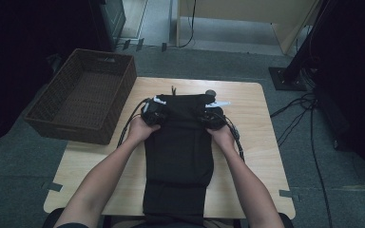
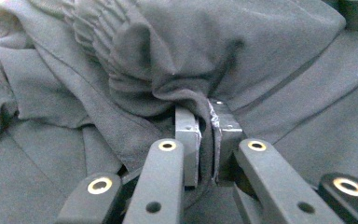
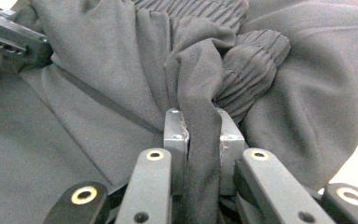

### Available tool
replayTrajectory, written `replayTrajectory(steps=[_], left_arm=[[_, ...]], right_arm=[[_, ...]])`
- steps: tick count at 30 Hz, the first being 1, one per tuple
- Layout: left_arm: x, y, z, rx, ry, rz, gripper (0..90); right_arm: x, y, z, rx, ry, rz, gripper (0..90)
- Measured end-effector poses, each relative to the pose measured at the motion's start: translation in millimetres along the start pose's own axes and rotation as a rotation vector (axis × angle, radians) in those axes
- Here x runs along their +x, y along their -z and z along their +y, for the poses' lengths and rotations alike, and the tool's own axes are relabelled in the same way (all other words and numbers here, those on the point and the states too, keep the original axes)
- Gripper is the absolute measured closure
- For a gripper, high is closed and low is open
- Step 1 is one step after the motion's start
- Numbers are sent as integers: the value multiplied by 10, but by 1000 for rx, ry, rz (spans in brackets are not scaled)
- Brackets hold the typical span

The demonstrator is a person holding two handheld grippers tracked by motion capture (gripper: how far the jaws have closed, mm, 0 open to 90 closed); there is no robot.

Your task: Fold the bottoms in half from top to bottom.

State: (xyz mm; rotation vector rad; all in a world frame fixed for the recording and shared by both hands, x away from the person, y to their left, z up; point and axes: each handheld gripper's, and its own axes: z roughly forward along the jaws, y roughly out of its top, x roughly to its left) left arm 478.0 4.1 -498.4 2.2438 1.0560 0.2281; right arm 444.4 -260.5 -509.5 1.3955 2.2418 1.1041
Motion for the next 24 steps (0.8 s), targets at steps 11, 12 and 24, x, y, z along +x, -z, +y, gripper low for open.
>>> replayTrajectory(steps=[11,12,24], left_arm=[[197,-122,167,-20,55,37,840],[216,-134,168,-30,62,38,838],[279,3,299,-135,102,60,861]], right_arm=[[-79,-222,192,-31,-42,-54,795],[-88,-242,208,-33,-41,-58,793],[-103,-233,408,-77,-143,-71,813]])
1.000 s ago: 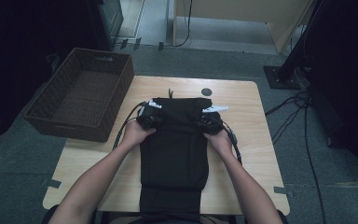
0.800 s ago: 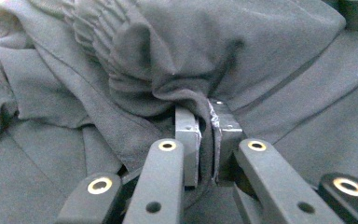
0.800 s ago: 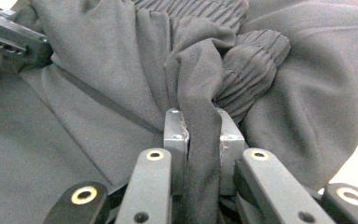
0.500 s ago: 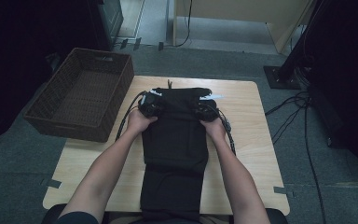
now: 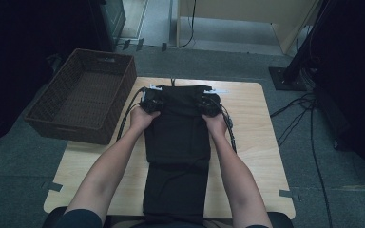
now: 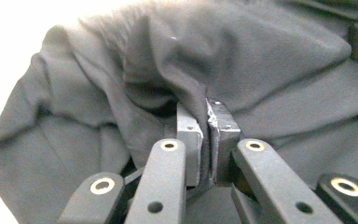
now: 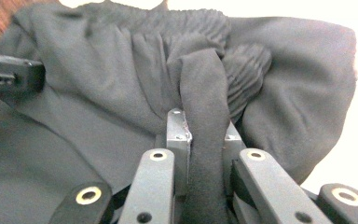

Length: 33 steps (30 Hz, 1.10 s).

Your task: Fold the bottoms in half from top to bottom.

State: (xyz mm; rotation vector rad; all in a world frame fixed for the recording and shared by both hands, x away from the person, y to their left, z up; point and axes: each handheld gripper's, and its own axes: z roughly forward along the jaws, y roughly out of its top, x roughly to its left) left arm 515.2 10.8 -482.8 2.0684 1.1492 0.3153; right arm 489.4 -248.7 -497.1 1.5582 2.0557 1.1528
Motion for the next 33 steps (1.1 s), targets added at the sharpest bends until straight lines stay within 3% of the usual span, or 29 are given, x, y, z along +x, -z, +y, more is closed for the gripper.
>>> replayTrajectory(steps=[2,9,11,14,17,23,28,33], left_arm=[[-16,114,54,-29,-1,-9,863],[-147,562,138,-130,-51,-47,865],[-200,706,106,-158,-53,-69,865],[-296,876,-13,-154,-59,-97,865],[-394,988,-190,-131,-104,-108,865],[-552,1121,-549,-57,-124,-154,864],[-631,1047,-827,37,-153,-170,861],[-644,899,-989,127,-162,-182,861]], right_arm=[[16,90,74,-27,-9,14,813],[129,544,195,-103,56,66,813],[169,687,182,-123,51,84,813],[238,866,93,-122,55,118,812],[298,992,-43,-99,83,141,812],[403,1176,-335,-51,131,181,809],[433,1142,-629,48,142,202,805],[445,1013,-843,121,157,204,806]])
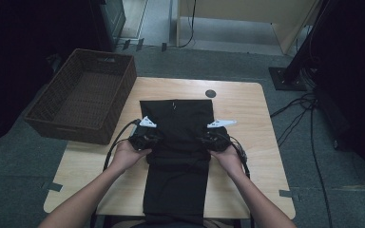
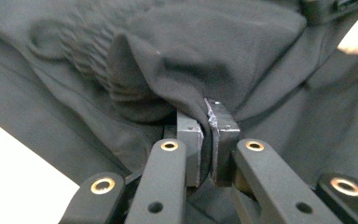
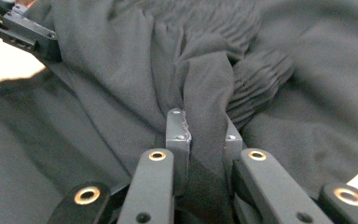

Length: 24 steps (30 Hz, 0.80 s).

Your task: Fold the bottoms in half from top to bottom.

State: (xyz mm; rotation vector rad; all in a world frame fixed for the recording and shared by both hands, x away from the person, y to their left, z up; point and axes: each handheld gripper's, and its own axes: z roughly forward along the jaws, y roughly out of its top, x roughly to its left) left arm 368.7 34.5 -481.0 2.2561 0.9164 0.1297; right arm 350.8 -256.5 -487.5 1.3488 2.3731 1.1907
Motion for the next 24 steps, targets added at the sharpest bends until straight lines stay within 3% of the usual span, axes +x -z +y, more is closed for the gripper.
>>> replayTrajectory(steps=[4,9,24], left_arm=[[34,-118,-42,29,6,0,858],[100,-218,-13,18,21,1,855],[495,-519,422,-10,65,84,843]], right_arm=[[-20,-84,-75,23,-2,-1,806],[-60,-137,-88,21,18,-23,797],[-465,-426,209,-44,-64,-52,797]])
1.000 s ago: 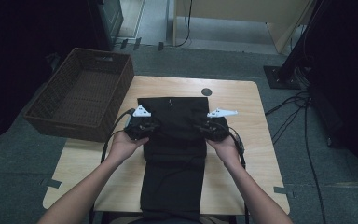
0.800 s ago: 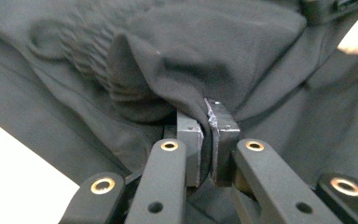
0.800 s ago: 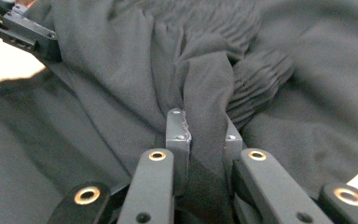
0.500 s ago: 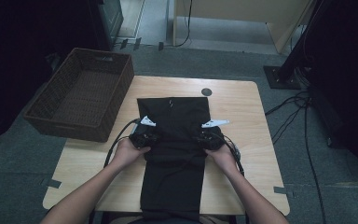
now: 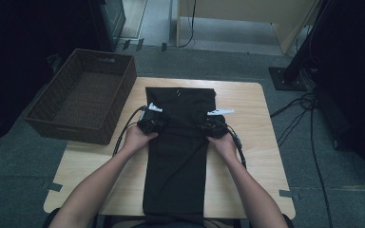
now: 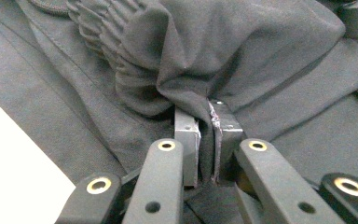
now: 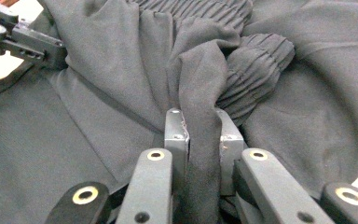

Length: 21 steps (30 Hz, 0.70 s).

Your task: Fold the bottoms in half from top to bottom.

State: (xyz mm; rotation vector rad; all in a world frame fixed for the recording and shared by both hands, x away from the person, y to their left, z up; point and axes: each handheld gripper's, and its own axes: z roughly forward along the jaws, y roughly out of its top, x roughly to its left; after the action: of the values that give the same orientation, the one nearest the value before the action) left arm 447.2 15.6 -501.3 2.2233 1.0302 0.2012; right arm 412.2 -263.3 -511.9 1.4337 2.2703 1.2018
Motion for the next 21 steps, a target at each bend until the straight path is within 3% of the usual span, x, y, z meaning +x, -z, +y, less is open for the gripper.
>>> replayTrajectory(steps=[6,11,16,21], left_arm=[[139,-101,147,-11,32,24,833],[244,-146,207,-23,66,16,824],[341,-215,287,-49,90,50,817],[366,-193,346,-37,114,64,825]], right_arm=[[-112,-150,164,-17,-3,-31,795],[-176,-225,249,-20,-30,-30,794],[-196,-344,344,-49,-25,-87,792],[-152,-374,455,-16,-59,-132,795]])
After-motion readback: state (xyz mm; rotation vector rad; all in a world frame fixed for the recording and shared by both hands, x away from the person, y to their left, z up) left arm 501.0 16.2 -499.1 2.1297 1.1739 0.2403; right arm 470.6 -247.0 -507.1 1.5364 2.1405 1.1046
